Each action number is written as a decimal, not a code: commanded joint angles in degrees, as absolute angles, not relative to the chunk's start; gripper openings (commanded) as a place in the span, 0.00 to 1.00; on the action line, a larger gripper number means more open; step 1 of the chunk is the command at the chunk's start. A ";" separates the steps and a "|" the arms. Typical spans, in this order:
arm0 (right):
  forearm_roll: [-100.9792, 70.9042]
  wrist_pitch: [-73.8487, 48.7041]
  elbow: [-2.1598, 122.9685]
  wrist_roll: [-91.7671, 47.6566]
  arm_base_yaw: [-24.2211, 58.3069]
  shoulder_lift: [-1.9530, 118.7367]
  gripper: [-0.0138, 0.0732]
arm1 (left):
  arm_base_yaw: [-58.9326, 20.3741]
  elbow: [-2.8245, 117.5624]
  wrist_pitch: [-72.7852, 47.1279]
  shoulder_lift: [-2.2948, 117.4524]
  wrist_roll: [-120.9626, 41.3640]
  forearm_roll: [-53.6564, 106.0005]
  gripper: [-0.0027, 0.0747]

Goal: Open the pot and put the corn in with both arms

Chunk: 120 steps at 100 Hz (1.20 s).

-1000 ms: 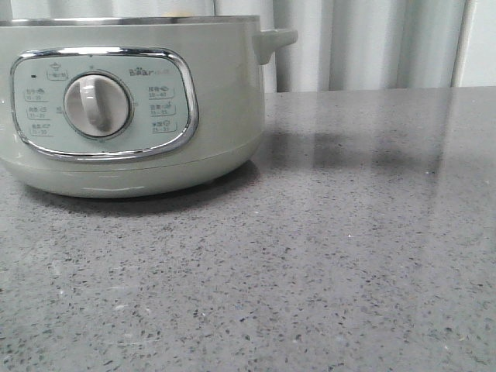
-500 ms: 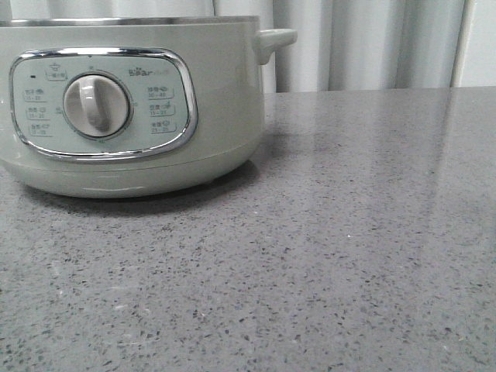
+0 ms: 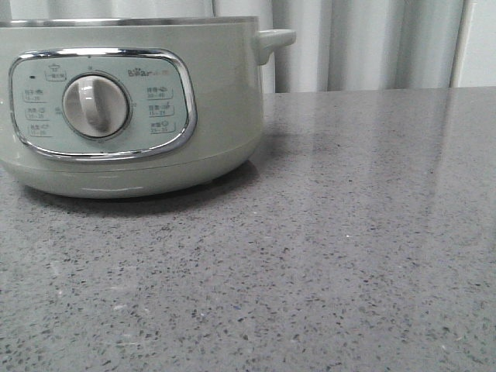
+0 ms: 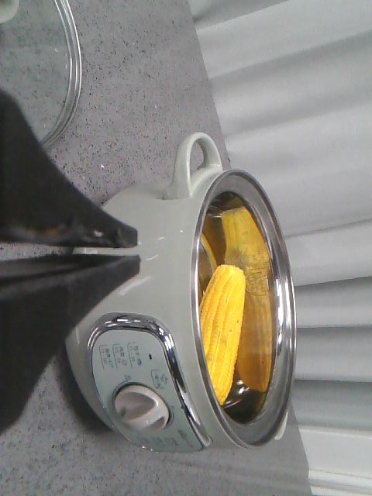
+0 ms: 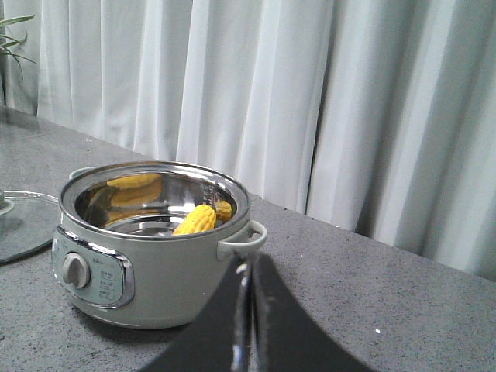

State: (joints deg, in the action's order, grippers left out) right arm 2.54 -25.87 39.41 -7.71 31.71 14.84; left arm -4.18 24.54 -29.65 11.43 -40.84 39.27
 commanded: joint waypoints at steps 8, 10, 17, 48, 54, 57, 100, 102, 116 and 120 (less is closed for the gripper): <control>3.27 -21.26 40.68 -8.14 31.32 15.49 0.09 | -4.56 26.00 -26.26 11.97 -40.93 40.80 0.01; 3.27 -21.26 40.68 -8.14 31.32 15.49 0.09 | -4.56 26.00 -26.26 11.97 -40.93 40.80 0.01; 3.27 -21.26 40.68 -8.14 31.32 15.49 0.09 | -4.56 26.00 -26.26 11.97 -40.93 40.80 0.01; 3.27 -21.26 40.68 -8.14 31.32 15.49 0.09 | -4.44 25.68 -25.46 11.97 -40.93 36.39 0.01; 3.27 -21.26 40.68 -8.14 31.32 15.49 0.09 | -4.44 23.97 -22.86 11.97 -38.72 29.03 0.01; 3.27 -21.26 40.68 -8.14 31.32 15.49 0.09 | -4.44 22.60 -20.18 11.88 -36.15 25.03 0.01; 3.27 -21.26 40.68 -8.14 31.32 15.49 0.09 | -4.44 1.17 -12.48 0.13 11.18 -8.16 0.01; 3.27 -21.26 40.68 -8.14 31.32 15.49 0.09 | -4.44 1.17 -13.66 -0.28 11.18 -8.01 0.01; 3.27 -21.26 40.68 -8.14 31.32 15.49 0.09 | -4.44 1.17 -18.52 -2.11 11.18 -7.70 0.01; 3.27 -21.26 40.68 -8.14 31.32 15.49 0.09 | -4.44 1.17 -18.52 -2.11 11.18 -7.70 0.01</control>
